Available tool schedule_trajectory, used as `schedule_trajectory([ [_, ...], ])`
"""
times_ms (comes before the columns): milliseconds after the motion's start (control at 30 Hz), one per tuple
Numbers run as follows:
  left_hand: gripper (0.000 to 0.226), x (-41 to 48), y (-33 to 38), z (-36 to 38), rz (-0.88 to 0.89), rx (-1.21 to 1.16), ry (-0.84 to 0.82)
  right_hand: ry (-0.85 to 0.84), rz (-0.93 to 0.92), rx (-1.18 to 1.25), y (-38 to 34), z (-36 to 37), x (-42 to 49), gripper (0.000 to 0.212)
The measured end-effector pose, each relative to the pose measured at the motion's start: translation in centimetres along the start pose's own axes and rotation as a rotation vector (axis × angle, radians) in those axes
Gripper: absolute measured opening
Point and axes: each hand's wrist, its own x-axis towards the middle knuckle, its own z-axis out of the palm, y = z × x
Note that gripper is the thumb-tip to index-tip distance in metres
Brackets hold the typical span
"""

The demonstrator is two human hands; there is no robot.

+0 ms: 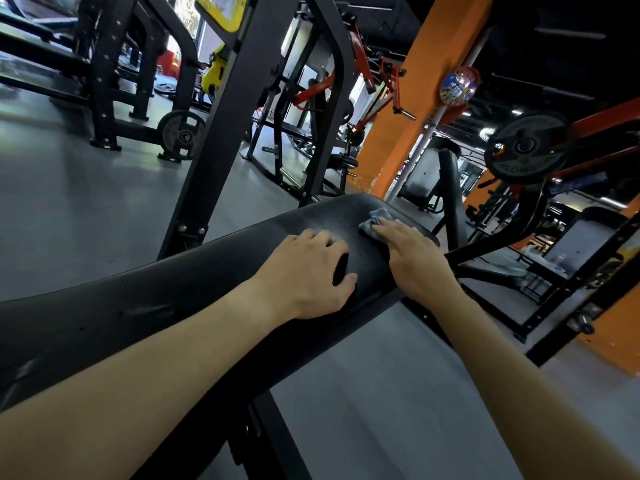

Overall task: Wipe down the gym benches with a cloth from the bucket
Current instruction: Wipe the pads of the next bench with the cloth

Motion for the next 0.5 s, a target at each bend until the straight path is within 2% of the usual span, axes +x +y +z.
schedule_trajectory([
  [67, 0.051, 0.2, 0.5, 0.2, -0.029, 0.01, 0.002, 0.016, -0.001, 0.012, 0.9, -0.3, 0.5, 0.054],
  [167, 0.049, 0.4, 0.8, 0.0, -0.052, 0.014, -0.009, 0.049, 0.109, 0.026, 1.8, -1.0, 2.4, 0.054],
  [300, 0.052, 0.3, 0.9, -0.1, -0.068, 0.001, -0.027, 0.152, 0.239, 0.209, 1.7, -0.5, 2.8, 0.05],
  [400, 0.057, 0.2, 0.8, 0.0, -0.072, -0.004, -0.025, 0.294, 0.248, 0.277, 0.8, 0.9, 0.5, 0.048],
  [500, 0.064, 0.1, 0.7, 0.1, -0.068, -0.002, -0.012, 0.349, 0.235, 0.321, 1.0, 1.6, -0.4, 0.048],
])
